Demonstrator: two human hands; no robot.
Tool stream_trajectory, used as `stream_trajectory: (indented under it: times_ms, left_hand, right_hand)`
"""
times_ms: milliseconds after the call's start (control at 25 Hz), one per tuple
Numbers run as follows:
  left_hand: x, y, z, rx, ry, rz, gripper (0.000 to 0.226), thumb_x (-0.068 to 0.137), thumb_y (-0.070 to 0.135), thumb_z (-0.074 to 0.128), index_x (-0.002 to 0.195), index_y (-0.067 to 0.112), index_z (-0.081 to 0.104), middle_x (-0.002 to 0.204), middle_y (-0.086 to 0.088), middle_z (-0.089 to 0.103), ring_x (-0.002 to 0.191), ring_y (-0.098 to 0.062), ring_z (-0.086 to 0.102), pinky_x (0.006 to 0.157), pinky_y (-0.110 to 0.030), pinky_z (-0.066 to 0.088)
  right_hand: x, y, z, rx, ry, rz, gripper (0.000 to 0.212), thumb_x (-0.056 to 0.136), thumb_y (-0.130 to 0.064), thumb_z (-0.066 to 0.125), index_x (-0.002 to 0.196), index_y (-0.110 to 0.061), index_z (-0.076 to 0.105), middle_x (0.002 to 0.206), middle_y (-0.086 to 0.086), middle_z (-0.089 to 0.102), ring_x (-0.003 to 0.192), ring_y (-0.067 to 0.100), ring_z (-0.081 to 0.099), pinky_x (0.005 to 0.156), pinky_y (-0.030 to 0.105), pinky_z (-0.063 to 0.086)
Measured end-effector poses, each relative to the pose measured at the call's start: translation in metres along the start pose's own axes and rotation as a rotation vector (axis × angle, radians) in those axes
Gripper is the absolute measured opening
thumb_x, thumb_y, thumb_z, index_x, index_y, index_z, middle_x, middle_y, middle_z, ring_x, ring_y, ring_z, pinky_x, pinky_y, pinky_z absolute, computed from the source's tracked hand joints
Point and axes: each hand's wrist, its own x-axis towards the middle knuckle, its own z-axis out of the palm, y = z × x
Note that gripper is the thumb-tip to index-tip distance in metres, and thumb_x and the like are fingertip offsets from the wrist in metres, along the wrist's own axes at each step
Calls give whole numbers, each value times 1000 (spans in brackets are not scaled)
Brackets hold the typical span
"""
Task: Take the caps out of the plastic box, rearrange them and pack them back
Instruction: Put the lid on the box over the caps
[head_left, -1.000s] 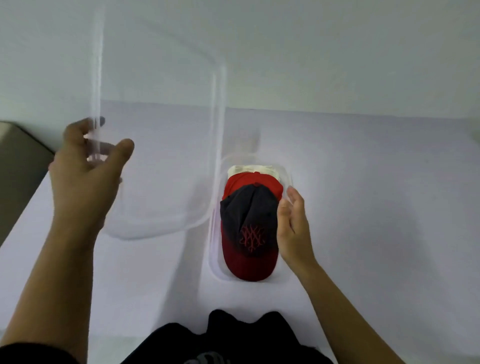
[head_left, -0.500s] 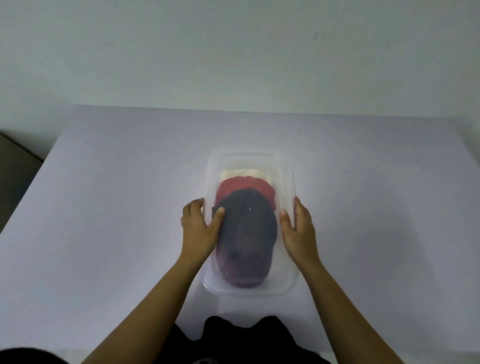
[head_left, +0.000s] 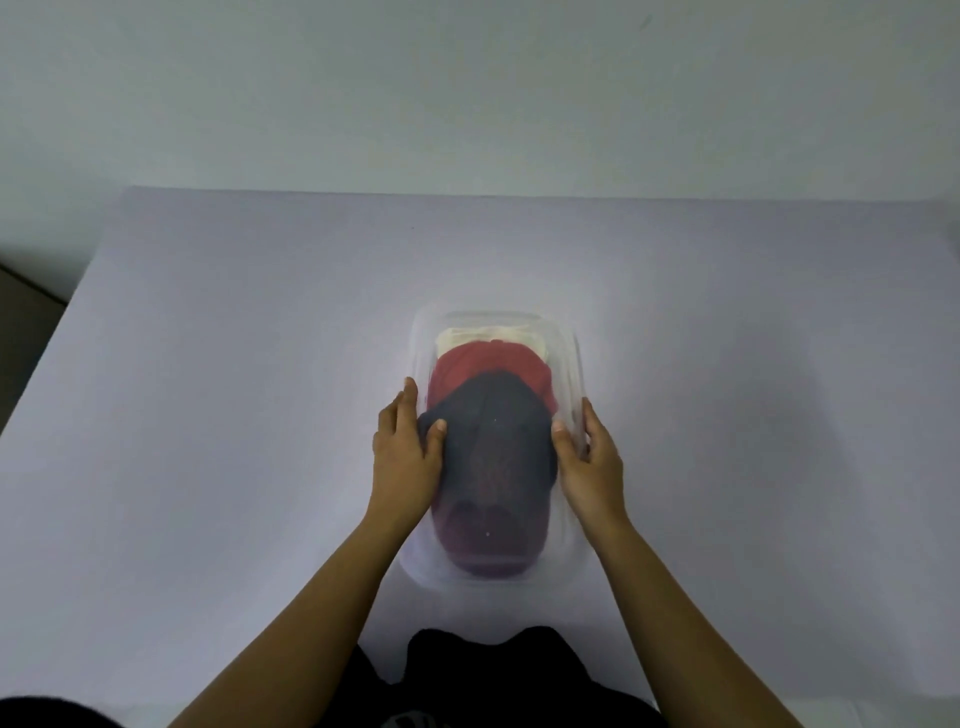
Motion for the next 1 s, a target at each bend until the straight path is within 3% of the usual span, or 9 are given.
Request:
stream_trajectory:
  times_ms: [280,400,520,720,880,1000]
  left_hand:
    - [4,-3,-9,22,48,10,56,96,34,48,147,21,30,150,-6,39,134,-27,41,109,-41,34]
    - [2,-8,-7,5,62,42,55,94,37,48,145,20,35,146,-7,44,132,-27,44,107,-39,36]
    - [7,-9,-2,55,80,38,56,95,41,45,146,24,32,146,-6,43,127,-26,49,103,-38,41]
    - [13,-8,5,153,98,32,55,96,41,41,148,29,27,145,-5,41,115,-25,58,89,-41,52]
    - [9,-8,7,204,110,42,55,97,39,40,149,26,26,145,-4,41,116,-27,57,86,-43,53]
    - [10,-8,10,254,110,43,57,97,40,38,149,25,24,147,-4,39,116,-28,58,86,-45,55]
  right_hand:
    - [1,0,-8,166,-61,61,54,94,-24,54,143,-23,31,146,-2,38,127,16,42,94,23,37]
    - [2,6,-10,172,-93,64,48,94,-24,52,137,-24,32,140,-2,41,125,17,44,97,28,42]
    - [5,6,-7,19,-56,14,51,94,-31,51,140,-23,30,145,0,39,131,21,42,107,39,40]
    - [10,5,-2,-15,21,-6,55,91,-36,55,140,-33,31,138,-1,44,121,19,49,102,41,45]
    - [11,7,5,-291,36,-108,58,96,-34,44,147,-37,16,126,5,42,99,13,50,85,31,48]
    - [15,7,6,-184,67,-51,59,94,-32,50,145,-40,21,131,5,43,112,18,51,95,37,47]
